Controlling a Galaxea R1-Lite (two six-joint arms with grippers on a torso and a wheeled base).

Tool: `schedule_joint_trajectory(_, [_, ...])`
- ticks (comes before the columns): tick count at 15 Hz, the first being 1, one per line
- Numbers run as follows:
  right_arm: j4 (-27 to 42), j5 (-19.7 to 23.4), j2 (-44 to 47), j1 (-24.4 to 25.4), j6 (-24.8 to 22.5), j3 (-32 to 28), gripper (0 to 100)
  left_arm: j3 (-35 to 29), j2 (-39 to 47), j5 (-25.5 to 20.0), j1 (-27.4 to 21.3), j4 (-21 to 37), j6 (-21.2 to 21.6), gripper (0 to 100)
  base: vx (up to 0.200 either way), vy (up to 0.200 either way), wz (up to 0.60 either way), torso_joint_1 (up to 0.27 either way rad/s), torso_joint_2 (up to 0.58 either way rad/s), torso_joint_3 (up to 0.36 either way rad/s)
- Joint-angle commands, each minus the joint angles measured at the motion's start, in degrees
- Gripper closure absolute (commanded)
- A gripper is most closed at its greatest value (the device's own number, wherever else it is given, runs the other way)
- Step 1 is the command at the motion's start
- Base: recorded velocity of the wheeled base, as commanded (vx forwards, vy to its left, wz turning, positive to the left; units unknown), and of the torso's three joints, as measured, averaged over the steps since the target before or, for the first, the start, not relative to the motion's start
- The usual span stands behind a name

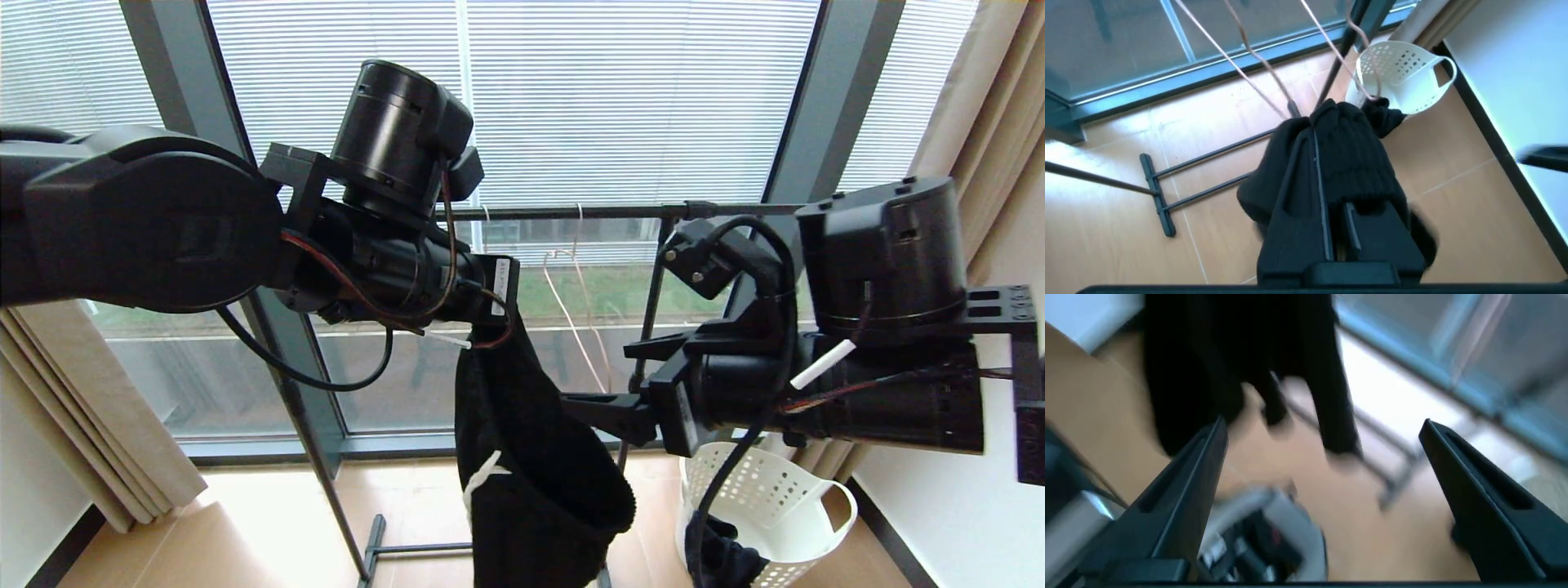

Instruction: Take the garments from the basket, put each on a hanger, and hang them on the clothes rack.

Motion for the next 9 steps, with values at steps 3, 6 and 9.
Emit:
schedule_joint_trajectory(3, [-0.48,-1.24,10.82,-0.31,0.12,-4.28,0,0.01,-0.16,0.03,-0.88,0.01,-0.01,100,0.0,0.0,0.0,0.0,0.0,0.0])
schedule_joint_trajectory(6, [-0.22,-1.24,13.02,-1.45,-0.05,-4.11,0,0.1,-0.86,0.03,-1.06,0.01,-0.01,100,0.0,0.0,0.0,0.0,0.0,0.0])
schedule_joint_trajectory(9, [-0.04,-1.24,13.81,-2.24,-0.05,-1.3,0,1.06,-1.57,-0.06,-1.06,0.09,-0.1,100,0.0,0.0,0.0,0.0,0.0,0.0])
